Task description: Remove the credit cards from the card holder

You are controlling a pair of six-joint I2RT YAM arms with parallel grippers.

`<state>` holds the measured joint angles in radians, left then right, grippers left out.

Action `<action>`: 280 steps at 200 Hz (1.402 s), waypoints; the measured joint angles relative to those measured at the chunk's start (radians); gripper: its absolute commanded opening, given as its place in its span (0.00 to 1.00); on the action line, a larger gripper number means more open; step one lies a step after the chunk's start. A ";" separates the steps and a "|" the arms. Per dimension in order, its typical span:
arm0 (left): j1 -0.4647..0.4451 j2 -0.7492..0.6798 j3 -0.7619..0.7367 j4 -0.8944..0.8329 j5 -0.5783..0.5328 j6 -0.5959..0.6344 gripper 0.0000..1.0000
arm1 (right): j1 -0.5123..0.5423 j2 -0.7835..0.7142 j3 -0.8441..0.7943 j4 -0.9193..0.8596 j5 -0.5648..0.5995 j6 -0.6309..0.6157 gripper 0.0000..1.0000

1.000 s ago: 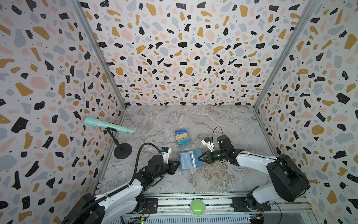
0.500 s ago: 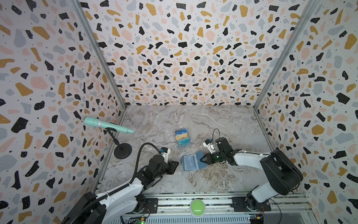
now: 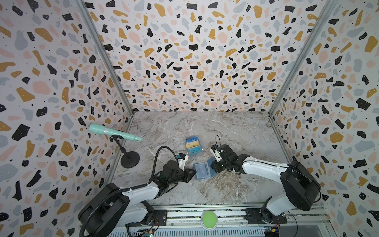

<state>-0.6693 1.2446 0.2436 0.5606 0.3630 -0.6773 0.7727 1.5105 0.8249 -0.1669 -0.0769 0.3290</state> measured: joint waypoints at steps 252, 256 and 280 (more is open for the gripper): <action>-0.007 0.296 -0.026 0.242 -0.023 -0.049 0.03 | 0.215 0.199 0.186 -0.077 0.073 -0.003 0.60; -0.007 0.297 -0.026 0.244 -0.023 -0.049 0.02 | 0.218 0.206 0.190 -0.077 0.081 -0.005 0.60; -0.007 0.298 -0.026 0.245 -0.025 -0.049 0.02 | 0.228 0.240 0.199 -0.088 0.127 -0.006 0.55</action>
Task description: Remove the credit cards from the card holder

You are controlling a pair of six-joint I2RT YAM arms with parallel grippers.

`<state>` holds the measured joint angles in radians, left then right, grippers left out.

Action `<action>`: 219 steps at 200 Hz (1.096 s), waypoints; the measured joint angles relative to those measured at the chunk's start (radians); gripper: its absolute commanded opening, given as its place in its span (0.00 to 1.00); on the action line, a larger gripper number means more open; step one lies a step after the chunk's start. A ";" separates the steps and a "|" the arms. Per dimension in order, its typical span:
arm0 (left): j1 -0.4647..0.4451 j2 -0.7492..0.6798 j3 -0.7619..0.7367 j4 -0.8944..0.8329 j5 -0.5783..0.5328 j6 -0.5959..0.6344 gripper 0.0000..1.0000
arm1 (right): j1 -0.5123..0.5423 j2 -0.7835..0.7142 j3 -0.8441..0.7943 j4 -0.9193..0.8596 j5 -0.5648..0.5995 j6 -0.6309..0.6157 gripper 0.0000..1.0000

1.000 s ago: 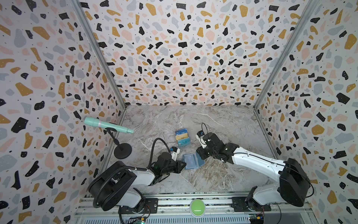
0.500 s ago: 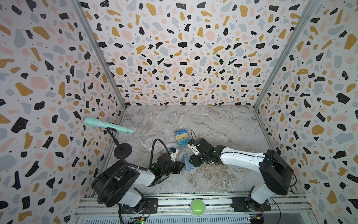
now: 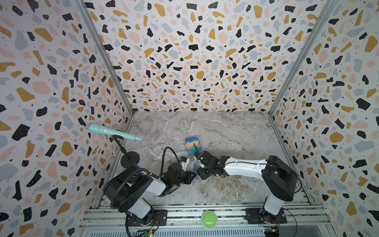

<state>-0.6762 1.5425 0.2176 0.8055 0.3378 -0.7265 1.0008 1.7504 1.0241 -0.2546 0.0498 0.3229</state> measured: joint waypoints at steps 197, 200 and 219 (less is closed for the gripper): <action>0.000 -0.018 0.045 -0.100 -0.022 0.031 0.04 | 0.004 -0.004 0.008 -0.080 0.194 0.013 0.39; 0.000 -0.018 0.045 -0.100 -0.022 0.032 0.04 | 0.004 -0.006 0.008 -0.084 0.197 0.013 0.39; 0.000 -0.018 0.051 -0.109 -0.023 0.034 0.04 | 0.004 -0.021 0.008 -0.097 0.221 0.014 0.40</action>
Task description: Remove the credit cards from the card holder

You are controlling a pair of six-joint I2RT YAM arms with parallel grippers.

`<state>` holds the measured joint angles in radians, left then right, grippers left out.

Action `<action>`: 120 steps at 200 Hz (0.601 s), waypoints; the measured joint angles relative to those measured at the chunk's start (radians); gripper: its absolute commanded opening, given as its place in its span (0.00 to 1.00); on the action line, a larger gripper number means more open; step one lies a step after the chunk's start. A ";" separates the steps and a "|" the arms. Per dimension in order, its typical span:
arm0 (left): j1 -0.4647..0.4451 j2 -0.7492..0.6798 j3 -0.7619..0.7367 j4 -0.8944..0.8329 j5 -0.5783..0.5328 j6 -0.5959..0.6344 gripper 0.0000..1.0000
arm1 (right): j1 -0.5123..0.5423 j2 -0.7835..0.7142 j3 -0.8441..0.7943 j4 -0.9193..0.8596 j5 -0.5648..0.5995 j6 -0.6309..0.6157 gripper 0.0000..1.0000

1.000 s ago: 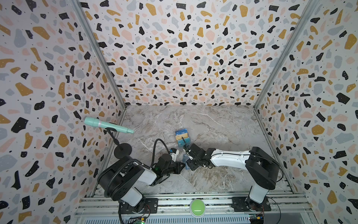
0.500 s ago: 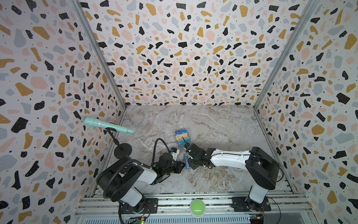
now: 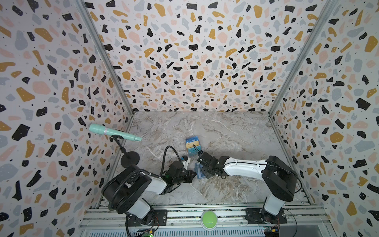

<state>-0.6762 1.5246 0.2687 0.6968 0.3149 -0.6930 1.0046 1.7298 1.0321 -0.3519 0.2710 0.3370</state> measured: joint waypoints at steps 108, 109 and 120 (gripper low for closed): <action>0.000 -0.005 0.027 -0.052 -0.003 0.004 0.04 | -0.019 -0.053 -0.045 -0.031 0.076 0.003 0.42; 0.000 -0.005 0.027 -0.053 -0.003 0.004 0.04 | -0.020 -0.054 -0.047 -0.031 0.076 0.003 0.42; 0.000 -0.008 0.031 -0.062 -0.003 0.006 0.04 | -0.029 -0.069 -0.061 -0.034 0.077 0.003 0.42</action>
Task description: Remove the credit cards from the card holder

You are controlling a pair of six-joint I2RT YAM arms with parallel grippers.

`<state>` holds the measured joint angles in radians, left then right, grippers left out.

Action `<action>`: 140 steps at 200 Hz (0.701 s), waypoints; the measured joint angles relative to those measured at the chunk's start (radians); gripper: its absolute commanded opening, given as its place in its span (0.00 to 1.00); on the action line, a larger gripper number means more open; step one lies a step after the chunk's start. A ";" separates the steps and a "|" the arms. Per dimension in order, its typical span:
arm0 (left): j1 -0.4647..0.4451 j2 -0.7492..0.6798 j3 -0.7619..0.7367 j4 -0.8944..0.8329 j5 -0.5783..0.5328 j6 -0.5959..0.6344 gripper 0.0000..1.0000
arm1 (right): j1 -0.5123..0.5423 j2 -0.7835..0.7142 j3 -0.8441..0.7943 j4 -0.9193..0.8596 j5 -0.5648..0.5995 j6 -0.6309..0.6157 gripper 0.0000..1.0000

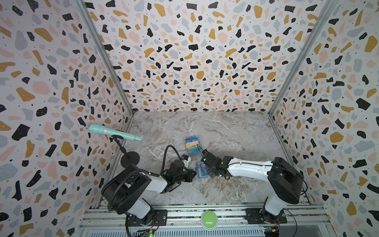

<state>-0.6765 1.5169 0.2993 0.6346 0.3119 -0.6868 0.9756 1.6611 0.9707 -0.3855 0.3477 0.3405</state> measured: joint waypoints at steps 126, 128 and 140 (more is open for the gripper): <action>-0.056 -0.052 0.209 -0.209 0.000 0.135 0.14 | -0.087 -0.095 -0.128 0.055 -0.053 0.007 0.42; -0.058 -0.050 0.214 -0.211 0.000 0.139 0.14 | -0.087 -0.098 -0.129 0.056 -0.054 0.007 0.42; -0.066 -0.035 0.234 -0.216 -0.002 0.153 0.14 | -0.092 -0.109 -0.138 0.059 -0.060 0.008 0.42</action>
<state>-0.7429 1.4815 0.5335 0.4187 0.3099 -0.5343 0.8833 1.5520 0.8330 -0.3264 0.2878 0.3485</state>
